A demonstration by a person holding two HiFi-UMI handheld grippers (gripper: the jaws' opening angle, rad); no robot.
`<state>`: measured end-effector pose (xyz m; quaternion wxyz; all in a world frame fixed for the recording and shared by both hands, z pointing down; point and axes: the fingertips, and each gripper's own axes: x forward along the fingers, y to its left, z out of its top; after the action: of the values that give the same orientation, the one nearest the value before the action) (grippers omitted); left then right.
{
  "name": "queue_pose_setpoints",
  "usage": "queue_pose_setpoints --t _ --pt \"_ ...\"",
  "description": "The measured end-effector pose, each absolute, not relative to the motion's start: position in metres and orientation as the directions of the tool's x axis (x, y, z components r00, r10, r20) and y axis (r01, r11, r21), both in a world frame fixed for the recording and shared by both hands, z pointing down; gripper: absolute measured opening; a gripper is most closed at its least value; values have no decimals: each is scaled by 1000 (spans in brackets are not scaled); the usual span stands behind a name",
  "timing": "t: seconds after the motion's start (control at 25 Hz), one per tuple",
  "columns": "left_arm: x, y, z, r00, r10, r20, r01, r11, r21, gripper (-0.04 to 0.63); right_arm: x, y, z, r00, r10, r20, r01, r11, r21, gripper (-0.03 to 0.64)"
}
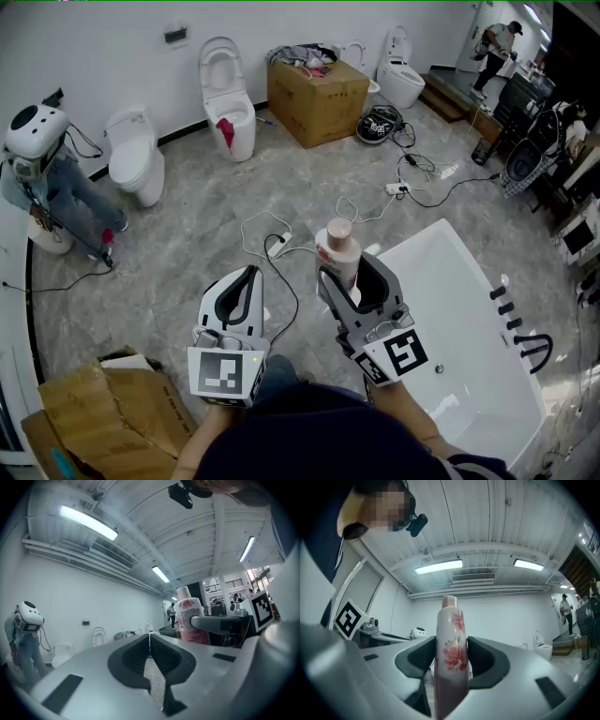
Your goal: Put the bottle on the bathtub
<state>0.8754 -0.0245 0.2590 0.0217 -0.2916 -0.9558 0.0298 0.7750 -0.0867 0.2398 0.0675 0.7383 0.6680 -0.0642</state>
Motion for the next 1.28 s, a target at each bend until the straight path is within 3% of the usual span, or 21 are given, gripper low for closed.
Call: queue_pose_setpoints --t 0.24,0.52,0.92,1.28 --pt "846 12 268 -834 551 33 549 834 -54 29 744 -60 245 88 977 -195 996 -93 -17 229" --pt "781 94 282 -885 466 5 465 884 -37 29 684 0 258 -8 979 -204 1000 12 22 225" --pt "634 219 267 -991 136 0 135 984 -116 29 571 106 258 -281 936 -210 957 289 8 222" --pt "534 257 287 -990 -141 17 -142 988 -57 29 506 119 274 -552 820 -149 831 555 -29 222"
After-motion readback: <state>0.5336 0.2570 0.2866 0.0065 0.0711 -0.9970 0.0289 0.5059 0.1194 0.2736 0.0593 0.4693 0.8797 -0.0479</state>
